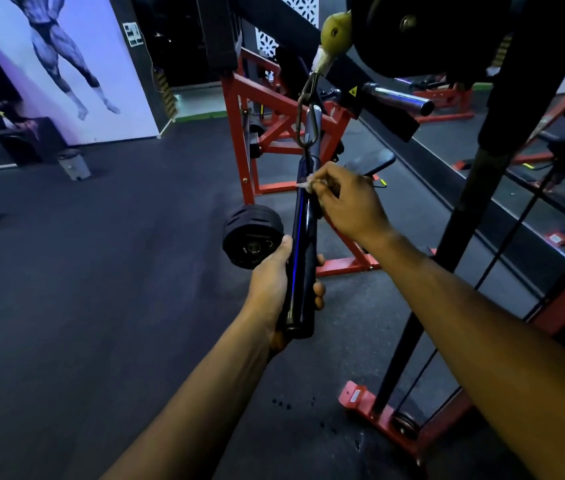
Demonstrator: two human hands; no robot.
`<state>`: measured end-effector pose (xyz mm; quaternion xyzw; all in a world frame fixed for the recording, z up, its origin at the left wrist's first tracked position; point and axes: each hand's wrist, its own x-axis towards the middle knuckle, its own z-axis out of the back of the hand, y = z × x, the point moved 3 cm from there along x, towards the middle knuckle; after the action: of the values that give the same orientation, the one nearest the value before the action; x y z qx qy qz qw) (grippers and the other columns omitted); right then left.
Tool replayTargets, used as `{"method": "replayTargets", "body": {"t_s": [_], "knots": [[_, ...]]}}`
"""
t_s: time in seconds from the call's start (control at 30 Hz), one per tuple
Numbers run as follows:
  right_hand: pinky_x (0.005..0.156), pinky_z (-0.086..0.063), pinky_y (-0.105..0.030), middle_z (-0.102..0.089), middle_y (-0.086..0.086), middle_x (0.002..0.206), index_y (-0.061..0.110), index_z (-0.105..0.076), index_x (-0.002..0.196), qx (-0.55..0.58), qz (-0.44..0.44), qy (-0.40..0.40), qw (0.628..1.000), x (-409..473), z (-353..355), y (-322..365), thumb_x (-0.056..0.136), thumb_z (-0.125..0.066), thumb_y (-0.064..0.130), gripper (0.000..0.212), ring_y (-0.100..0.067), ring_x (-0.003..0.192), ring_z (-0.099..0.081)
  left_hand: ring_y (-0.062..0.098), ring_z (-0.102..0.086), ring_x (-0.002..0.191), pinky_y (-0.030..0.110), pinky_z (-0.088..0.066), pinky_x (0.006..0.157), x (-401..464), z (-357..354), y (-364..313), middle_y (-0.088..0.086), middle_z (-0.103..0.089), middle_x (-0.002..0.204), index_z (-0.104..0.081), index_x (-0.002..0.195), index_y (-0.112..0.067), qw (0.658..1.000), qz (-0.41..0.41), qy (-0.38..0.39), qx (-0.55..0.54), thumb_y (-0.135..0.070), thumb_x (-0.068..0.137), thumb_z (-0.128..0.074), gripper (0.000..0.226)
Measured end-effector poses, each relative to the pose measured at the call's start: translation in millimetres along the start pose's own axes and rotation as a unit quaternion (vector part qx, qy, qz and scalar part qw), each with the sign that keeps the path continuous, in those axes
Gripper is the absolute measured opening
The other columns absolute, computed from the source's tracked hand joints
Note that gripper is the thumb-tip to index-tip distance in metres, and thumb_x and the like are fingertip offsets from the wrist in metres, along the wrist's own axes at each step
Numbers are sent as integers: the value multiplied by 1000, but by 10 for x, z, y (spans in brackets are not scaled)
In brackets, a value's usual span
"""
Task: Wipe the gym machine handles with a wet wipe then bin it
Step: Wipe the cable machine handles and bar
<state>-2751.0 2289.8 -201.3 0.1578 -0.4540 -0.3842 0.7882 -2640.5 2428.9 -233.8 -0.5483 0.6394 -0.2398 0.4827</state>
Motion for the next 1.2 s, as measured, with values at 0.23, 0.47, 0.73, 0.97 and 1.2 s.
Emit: {"method": "replayTargets", "body": {"t_s": [0.23,0.47,0.73,0.97,1.2], "knots": [[65,-58,-34,-67,6,80,16,-63,103,-1,43,63,997,-275,78,18,102,-56,15,7,-9,72,-67,19,-53,46,27,-44,41,-58,22,47,11,-64,87,-59,119,-2,999,-18,-17,30,-46,109,-38,51],[66,-53,-19,-67,7,85,10,-63,103,-2,54,56,997,-245,48,184,102,-55,11,8,-3,77,-65,18,-53,46,26,-46,42,-60,0,7,11,-64,83,-62,109,0,999,-21,-3,33,-47,109,-37,53],[76,-57,-42,-68,6,81,15,-62,98,-1,-107,13,994,-114,12,179,100,-57,15,5,-7,72,-63,19,-54,44,27,-45,41,-49,32,-32,13,-62,77,-62,104,-1,999,-12,8,44,-46,110,-36,52],[61,-44,-18,-66,-5,75,7,-64,101,30,-60,83,994,-449,39,527,101,-56,10,8,-5,63,-58,21,-54,45,28,-46,40,-34,211,-164,11,-60,76,-60,113,4,998,0,45,46,-45,110,-35,56],[67,-52,-22,-65,18,81,19,-60,99,-44,-71,19,996,-362,-151,660,102,-54,18,8,-3,76,-64,20,-56,44,27,-47,39,7,323,-286,15,-61,76,-57,121,6,997,14,65,41,-44,110,-38,54]]}}
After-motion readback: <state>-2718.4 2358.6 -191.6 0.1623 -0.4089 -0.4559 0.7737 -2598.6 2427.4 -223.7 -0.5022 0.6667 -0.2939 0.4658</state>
